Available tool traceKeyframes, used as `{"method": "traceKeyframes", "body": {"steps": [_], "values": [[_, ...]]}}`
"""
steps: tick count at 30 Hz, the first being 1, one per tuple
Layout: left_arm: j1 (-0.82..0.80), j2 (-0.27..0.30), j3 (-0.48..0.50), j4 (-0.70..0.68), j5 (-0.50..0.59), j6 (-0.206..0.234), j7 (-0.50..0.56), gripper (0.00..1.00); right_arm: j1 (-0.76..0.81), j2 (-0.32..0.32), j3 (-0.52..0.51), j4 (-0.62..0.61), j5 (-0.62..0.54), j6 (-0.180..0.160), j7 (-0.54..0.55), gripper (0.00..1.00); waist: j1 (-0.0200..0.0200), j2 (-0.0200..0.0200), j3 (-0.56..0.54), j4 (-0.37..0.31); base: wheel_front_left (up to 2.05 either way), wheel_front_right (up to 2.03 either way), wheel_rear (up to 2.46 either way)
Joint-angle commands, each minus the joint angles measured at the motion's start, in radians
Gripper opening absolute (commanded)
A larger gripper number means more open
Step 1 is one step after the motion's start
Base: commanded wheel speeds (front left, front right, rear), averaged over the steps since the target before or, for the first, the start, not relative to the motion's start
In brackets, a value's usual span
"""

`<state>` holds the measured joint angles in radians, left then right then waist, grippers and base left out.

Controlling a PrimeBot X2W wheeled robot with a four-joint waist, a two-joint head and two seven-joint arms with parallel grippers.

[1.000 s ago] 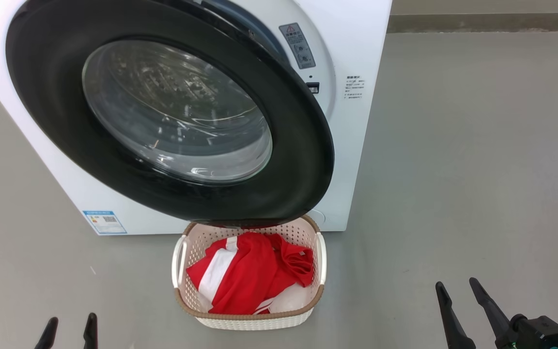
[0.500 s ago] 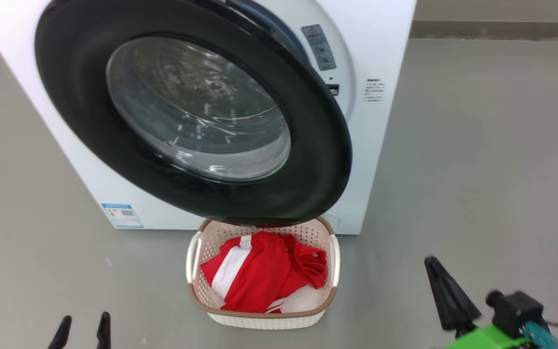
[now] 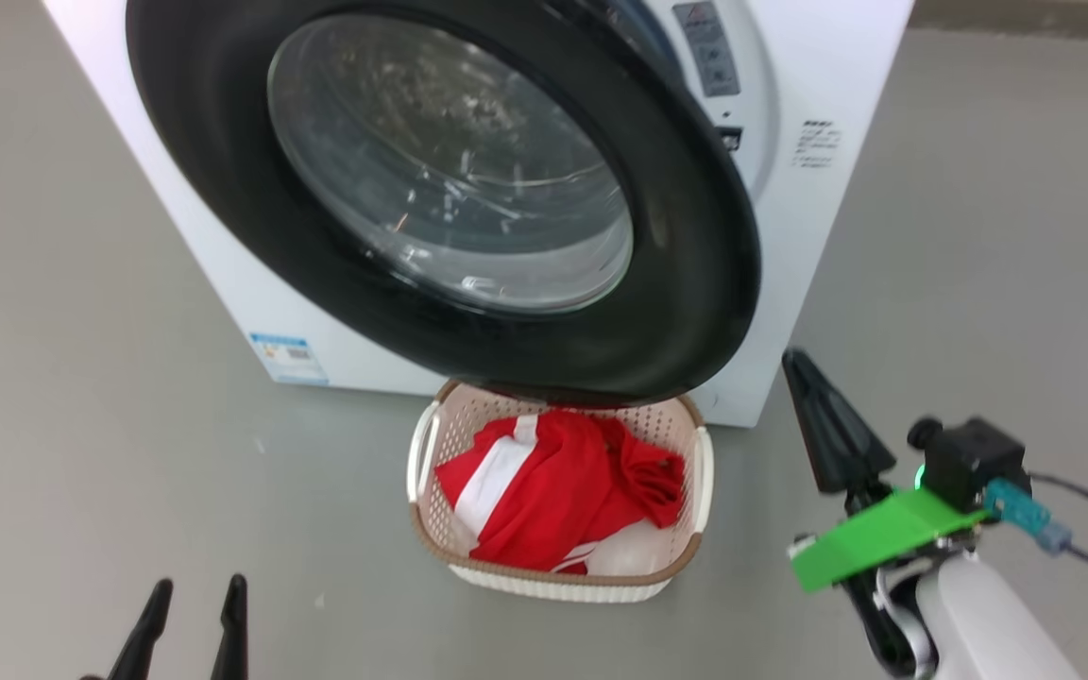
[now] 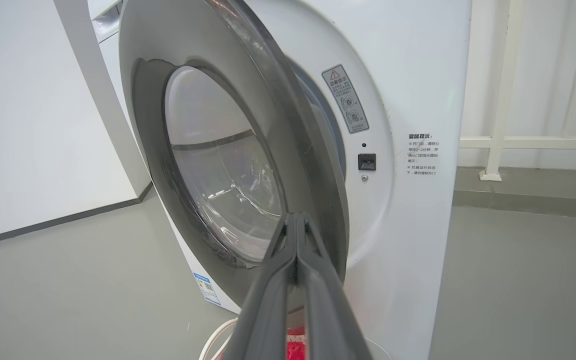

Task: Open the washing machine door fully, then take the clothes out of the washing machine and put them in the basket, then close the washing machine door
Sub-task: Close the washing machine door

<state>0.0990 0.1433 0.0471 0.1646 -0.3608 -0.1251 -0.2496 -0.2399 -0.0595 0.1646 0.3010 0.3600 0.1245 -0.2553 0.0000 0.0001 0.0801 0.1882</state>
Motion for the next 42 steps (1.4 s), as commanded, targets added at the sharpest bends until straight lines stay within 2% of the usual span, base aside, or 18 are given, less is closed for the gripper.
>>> {"method": "traceKeyframes", "body": {"steps": [1, 20, 42], "values": [[-0.043, 0.009, 0.029, -0.029, 0.005, -0.006, -0.012, 1.00, -0.043, 0.004, 0.020, -0.018, -0.001, 0.006, -0.006, 0.00, 0.0000, -0.0001, 0.029, 0.026, 0.00, 0.00, 0.00], [-0.154, -0.004, -0.029, -0.028, -0.022, -0.006, -0.012, 1.00, -0.224, -0.008, -0.045, 0.060, -0.022, 0.006, -0.006, 0.00, 0.0000, -0.0001, 0.183, 0.107, 0.00, 0.00, 0.00], [-0.254, -0.013, -0.089, -0.036, -0.045, -0.006, -0.012, 1.00, -0.445, -0.070, -0.152, 0.049, -0.064, 0.006, -0.006, 0.00, 0.0000, -0.0001, 0.326, 0.165, 0.00, 0.00, 0.00]]}}
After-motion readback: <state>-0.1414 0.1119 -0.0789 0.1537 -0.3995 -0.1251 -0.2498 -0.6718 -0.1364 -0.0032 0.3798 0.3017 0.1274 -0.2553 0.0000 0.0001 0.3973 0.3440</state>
